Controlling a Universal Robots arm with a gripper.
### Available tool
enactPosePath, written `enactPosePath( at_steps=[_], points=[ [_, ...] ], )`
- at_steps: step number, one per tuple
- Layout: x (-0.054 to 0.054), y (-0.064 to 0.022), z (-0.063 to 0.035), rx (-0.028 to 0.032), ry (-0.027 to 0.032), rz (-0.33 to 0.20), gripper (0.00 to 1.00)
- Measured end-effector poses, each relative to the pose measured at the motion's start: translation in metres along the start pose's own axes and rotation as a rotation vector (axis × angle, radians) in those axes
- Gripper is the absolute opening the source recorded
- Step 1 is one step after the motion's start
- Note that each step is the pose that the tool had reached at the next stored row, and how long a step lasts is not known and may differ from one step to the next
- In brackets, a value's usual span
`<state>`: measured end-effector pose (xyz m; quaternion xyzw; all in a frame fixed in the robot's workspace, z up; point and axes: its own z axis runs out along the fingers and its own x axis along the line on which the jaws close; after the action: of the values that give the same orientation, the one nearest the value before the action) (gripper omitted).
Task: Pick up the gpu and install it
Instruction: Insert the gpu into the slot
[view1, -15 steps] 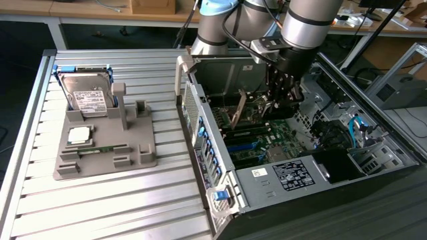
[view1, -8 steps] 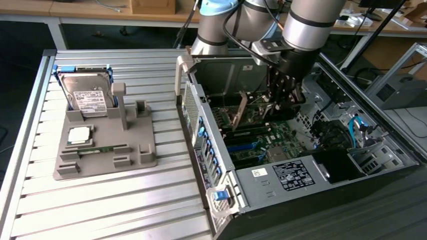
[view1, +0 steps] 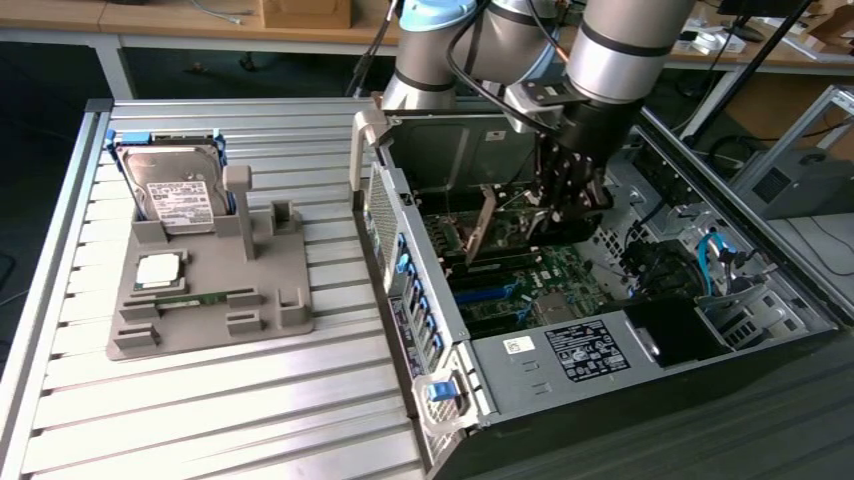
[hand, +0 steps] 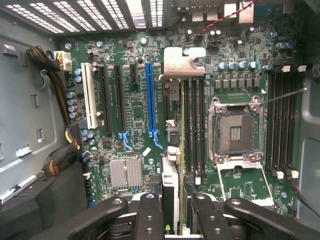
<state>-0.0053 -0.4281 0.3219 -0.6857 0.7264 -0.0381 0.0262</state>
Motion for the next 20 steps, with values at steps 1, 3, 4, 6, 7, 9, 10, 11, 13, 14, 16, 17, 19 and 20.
enactPosePath(
  at_steps=[1,3,4,6,7,9,10,11,13,14,16,17,19,20],
  points=[
    [0.0004,0.0000,0.0000,0.0000,0.0002,0.000,0.27],
    [0.0016,-0.0001,0.0000,0.0000,0.0011,0.000,0.27],
    [0.0022,-0.0001,0.0000,0.0001,0.0016,0.000,0.27],
    [0.0031,-0.0002,0.0001,0.0001,0.0022,0.000,0.27],
    [0.0035,-0.0002,0.0001,0.0001,0.0025,0.000,0.27],
    [0.0043,-0.0002,0.0001,0.0002,0.0033,0.000,0.27],
    [0.0046,-0.0003,0.0001,0.0002,0.0036,0.000,0.27],
    [0.0050,-0.0003,0.0001,0.0002,0.0041,0.000,0.27],
    [0.0059,-0.0003,0.0001,0.0003,0.0048,0.000,0.27],
    [0.0063,-0.0003,0.0002,0.0003,0.0052,0.000,0.27],
    [0.0076,-0.0004,0.0002,0.0004,0.0066,-0.001,0.27],
    [0.0080,-0.0004,0.0002,0.0004,0.0070,-0.001,0.27],
    [0.0091,-0.0005,0.0002,0.0005,0.0082,-0.001,0.27],
    [0.0092,-0.0005,0.0003,0.0005,0.0081,-0.001,0.27]
  ],
)
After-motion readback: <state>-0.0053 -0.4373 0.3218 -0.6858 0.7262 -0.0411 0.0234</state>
